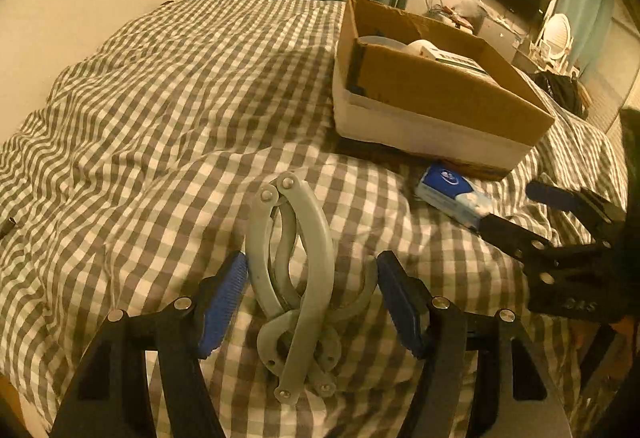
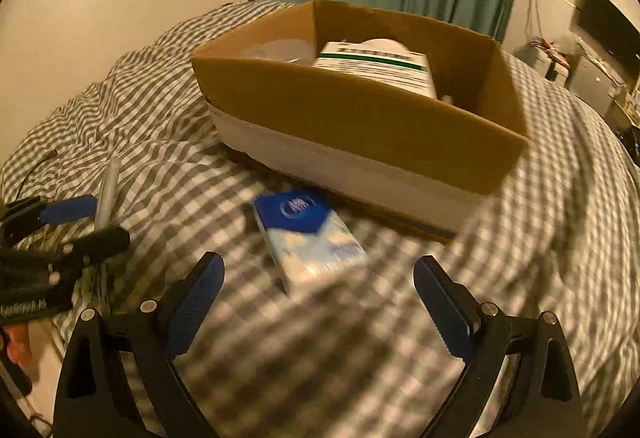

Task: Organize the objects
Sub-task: 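Grasp the blue tissue pack with the right gripper while the left holds the clips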

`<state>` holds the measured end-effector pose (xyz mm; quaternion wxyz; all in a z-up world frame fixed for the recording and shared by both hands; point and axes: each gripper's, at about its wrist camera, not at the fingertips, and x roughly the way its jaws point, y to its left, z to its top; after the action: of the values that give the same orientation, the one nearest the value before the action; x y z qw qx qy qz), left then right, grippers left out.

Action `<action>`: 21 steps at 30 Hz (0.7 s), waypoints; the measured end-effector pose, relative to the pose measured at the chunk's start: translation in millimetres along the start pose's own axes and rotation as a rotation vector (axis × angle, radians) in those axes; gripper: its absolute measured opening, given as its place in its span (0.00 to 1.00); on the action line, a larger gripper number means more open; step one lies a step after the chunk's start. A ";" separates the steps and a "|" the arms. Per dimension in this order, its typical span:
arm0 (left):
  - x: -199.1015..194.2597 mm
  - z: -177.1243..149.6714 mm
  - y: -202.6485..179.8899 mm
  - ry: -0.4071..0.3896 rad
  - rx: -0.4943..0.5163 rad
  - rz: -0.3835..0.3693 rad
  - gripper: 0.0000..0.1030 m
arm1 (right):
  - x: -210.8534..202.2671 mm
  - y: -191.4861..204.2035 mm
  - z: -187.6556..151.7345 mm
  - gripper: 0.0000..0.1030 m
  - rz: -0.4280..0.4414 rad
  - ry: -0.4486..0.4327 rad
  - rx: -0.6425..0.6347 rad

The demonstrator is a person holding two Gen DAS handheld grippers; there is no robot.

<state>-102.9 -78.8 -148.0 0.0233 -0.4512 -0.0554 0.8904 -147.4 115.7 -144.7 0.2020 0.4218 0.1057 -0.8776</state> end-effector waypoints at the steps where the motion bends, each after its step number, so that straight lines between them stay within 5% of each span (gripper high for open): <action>1: 2.6 1.3 2.0 0.004 -0.002 0.000 0.67 | 7.7 0.4 5.7 0.93 -0.005 0.010 0.004; 7: 28.1 -4.4 -1.2 0.048 0.026 0.007 0.59 | 45.8 -12.4 14.3 0.93 0.026 0.093 0.086; 11: 33.9 -3.7 -5.8 0.056 0.070 0.026 0.59 | 57.4 -12.0 6.1 0.72 0.048 0.125 0.087; 13: 32.6 -5.0 -4.9 0.052 0.062 0.024 0.57 | 51.1 -9.1 5.8 0.67 0.053 0.109 0.074; 16: 23.7 -5.3 -4.9 0.037 0.032 -0.015 0.36 | 35.9 -3.5 5.8 0.66 0.036 0.081 0.045; 21: 4.3 -11.1 -11.2 0.033 0.025 -0.033 0.35 | 6.0 3.1 2.8 0.66 0.039 0.046 0.036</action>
<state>-96.6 -66.5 -156.6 0.0444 -0.4646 -0.0512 0.8829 -151.3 110.3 -147.7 0.2090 0.4475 0.0862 -0.8652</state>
